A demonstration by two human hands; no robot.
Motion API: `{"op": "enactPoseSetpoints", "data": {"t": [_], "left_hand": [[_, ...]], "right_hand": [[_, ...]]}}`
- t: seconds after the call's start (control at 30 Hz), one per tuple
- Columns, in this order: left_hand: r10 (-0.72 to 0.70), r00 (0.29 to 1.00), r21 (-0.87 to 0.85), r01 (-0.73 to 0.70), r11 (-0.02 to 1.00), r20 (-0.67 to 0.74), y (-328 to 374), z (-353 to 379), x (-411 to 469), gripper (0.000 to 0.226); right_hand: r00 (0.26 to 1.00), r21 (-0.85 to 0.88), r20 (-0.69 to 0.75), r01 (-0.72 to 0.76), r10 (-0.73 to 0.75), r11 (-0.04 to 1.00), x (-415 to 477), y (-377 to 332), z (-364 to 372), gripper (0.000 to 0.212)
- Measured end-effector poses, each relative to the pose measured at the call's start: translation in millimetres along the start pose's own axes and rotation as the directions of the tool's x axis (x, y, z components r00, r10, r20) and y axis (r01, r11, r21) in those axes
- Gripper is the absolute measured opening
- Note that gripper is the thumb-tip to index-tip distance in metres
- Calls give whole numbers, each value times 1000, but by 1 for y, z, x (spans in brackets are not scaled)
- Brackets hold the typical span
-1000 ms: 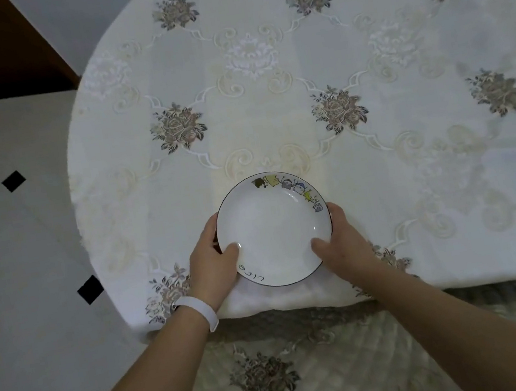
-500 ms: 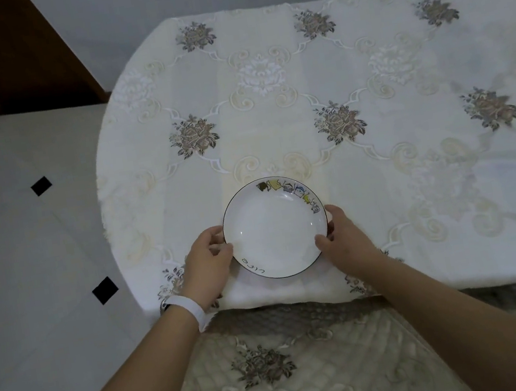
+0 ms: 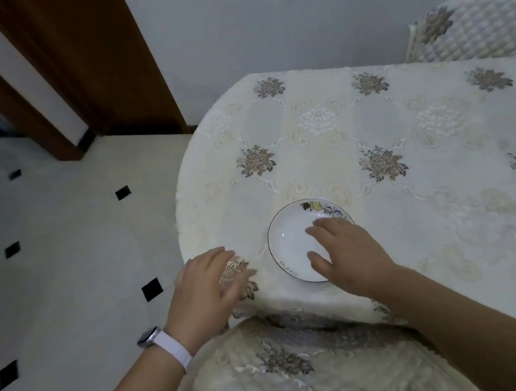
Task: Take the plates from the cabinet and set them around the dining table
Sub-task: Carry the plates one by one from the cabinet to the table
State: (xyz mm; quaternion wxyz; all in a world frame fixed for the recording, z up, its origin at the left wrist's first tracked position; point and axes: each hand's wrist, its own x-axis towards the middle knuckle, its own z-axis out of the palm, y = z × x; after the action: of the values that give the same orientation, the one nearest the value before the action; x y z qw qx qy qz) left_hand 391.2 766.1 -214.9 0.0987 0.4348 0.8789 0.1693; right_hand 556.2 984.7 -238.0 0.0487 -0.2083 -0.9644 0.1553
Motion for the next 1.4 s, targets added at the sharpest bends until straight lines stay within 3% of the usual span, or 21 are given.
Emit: {"op": "enactPoseSetpoints", "data": {"t": [0.5,0.87,1.07,1.4], "left_hand": [[-70,974,296,133,946,-214,-87,-78,-124,44],[-248,890,299,373,878,-383,-228,-154,-323,43],[-408,800,257,548,796,-440,-294,-177,-441,48],[-638,520,44,793,607,-567,-345,-185,-584,47]], "right_hand": [[901,-75,71,432,-427,899,18,-188,-1,45],[720,-94,70,693,-690,714,-10,-433,47,47],[583,-89,99,813,-807,576,-38,-561,88,46],[318,21,176,945,-932,327,-67,-710,135,48]]}}
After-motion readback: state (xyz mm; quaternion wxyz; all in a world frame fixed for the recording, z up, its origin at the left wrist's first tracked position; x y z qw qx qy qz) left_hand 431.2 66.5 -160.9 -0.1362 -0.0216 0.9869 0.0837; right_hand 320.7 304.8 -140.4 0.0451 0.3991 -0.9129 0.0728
